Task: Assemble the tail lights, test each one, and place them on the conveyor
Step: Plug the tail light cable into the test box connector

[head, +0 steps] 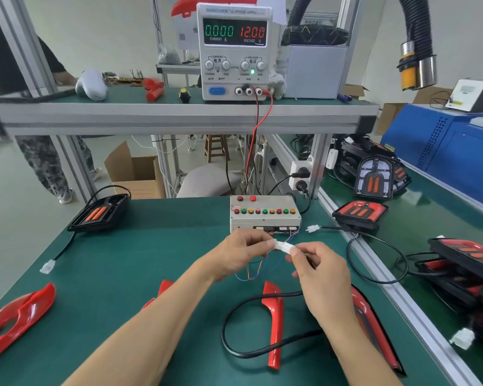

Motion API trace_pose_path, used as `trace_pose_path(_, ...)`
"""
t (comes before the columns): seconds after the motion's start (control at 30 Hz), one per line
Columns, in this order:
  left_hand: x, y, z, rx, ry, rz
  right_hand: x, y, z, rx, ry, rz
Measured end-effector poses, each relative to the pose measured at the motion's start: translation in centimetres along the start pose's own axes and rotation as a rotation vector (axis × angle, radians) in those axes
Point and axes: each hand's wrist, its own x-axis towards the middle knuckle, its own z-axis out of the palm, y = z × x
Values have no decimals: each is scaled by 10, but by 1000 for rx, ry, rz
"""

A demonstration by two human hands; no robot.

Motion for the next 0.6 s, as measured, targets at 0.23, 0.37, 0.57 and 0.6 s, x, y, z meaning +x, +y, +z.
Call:
trace_pose_path(0.23, 1, 1, -1, 12, -23, 11, 2, 0, -1, -34, -19, 6)
trace_pose_path(0.37, -1, 2, 0, 52, -50, 20, 6, 1, -5, -27, -32, 7)
trace_pose_path(0.57, 0, 9, 0, 248, -43, 44, 7, 6, -10, -46, -74, -19)
trace_pose_path(0.6, 0, 11, 1, 283, -43, 46, 7, 6, -11, -54, -81, -23)
